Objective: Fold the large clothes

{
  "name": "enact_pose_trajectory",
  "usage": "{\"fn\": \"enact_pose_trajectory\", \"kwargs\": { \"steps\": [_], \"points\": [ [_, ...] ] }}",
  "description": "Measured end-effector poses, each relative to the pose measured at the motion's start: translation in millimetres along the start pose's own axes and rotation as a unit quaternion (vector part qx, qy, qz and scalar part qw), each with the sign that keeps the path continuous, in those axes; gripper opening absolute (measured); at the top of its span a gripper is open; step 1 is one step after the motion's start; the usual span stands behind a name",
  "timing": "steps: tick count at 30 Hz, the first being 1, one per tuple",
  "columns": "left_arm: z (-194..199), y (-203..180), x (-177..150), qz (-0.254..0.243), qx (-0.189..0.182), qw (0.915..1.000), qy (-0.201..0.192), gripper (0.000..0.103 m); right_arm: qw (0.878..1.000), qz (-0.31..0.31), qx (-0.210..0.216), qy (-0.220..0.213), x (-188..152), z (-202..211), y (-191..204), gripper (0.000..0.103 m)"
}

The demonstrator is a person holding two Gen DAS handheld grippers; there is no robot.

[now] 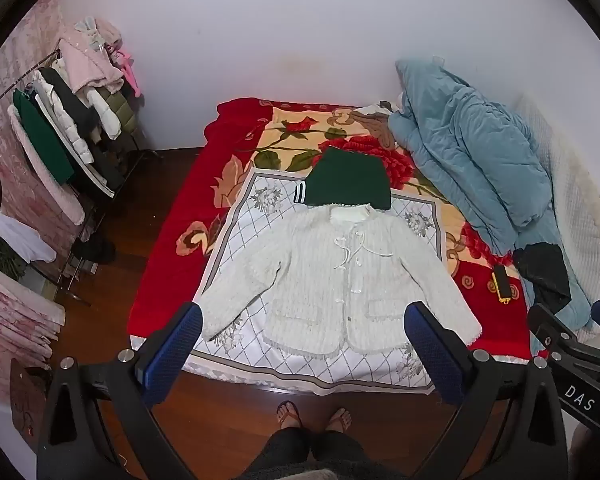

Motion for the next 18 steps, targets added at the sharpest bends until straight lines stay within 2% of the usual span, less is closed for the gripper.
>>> {"fn": "enact_pose_trajectory", "kwargs": {
  "steps": [18],
  "points": [
    [0.0, 0.0, 0.0, -0.002, 0.002, 1.0, -0.001, 0.103, 1.0, 0.001, -0.003, -0.008, 13.5, 7.3, 1.2, 0.103]
  ]
}}
Point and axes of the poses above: each gripper's, at about its wrist camera, not at the fingertips, and z roughly against the way its jaws point, y to its left, x to its top, the point moved 4 cm from there along -z, roughly the way its jaws point, and after that the axes turned 15 degrees about -x, right-handed, at the moved point
